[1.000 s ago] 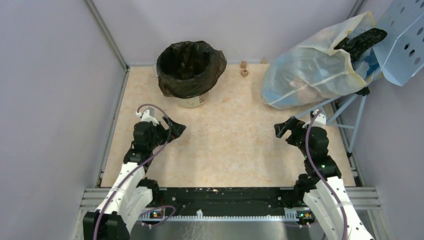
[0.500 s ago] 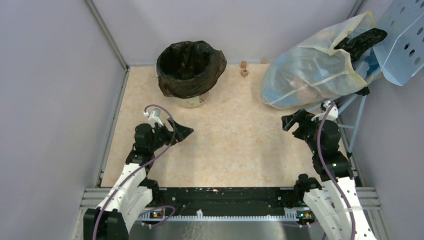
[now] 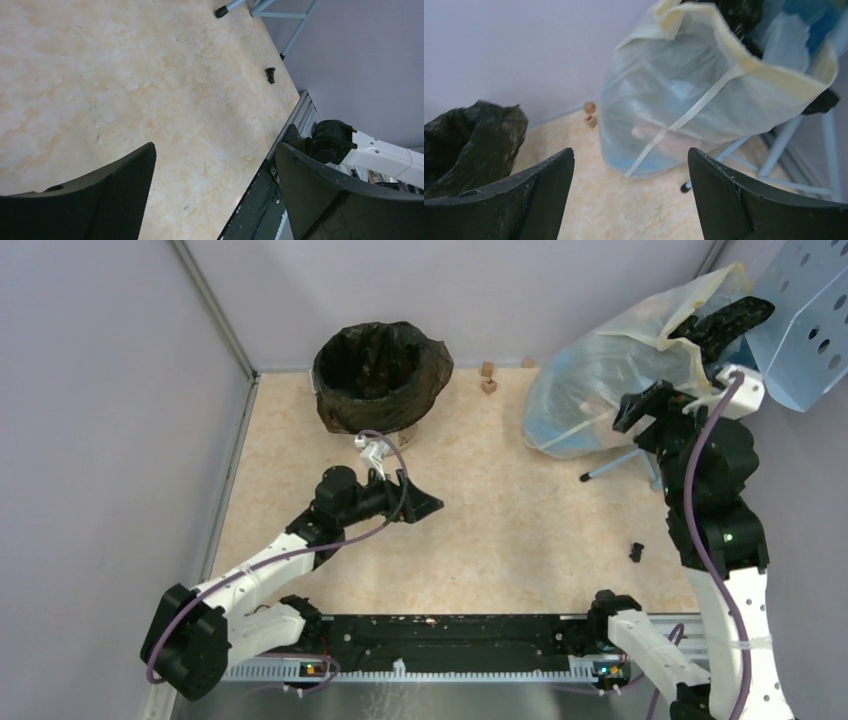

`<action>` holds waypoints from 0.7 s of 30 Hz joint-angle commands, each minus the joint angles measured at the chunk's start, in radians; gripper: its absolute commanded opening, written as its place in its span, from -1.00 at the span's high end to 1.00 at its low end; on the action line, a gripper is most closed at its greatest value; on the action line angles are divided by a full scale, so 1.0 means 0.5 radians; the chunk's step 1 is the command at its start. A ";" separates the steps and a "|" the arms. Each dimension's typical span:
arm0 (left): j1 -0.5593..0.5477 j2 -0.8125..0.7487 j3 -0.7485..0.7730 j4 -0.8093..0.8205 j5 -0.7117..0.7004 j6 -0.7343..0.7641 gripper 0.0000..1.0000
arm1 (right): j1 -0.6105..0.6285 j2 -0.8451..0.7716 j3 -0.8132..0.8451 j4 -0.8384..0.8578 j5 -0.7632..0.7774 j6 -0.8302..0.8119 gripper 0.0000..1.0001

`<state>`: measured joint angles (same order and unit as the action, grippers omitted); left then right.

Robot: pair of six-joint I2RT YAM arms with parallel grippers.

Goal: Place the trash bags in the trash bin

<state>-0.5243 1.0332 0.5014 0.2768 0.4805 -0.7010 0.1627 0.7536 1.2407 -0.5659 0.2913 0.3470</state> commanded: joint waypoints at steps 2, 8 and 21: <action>-0.228 0.203 0.206 0.223 -0.151 0.155 -0.87 | 0.006 0.331 0.315 -0.080 0.558 -0.283 -0.69; -0.283 0.478 0.406 0.310 -0.145 0.163 -0.90 | 0.004 0.476 0.306 0.193 1.003 -0.477 -0.69; -0.404 1.396 0.998 0.692 -0.243 0.073 -0.81 | -0.213 1.104 0.825 0.038 1.037 -0.652 -0.57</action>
<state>-0.7082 1.6238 0.8783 0.5243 0.3931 -0.6552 0.0814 1.2518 1.5757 -0.5442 0.7673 0.0582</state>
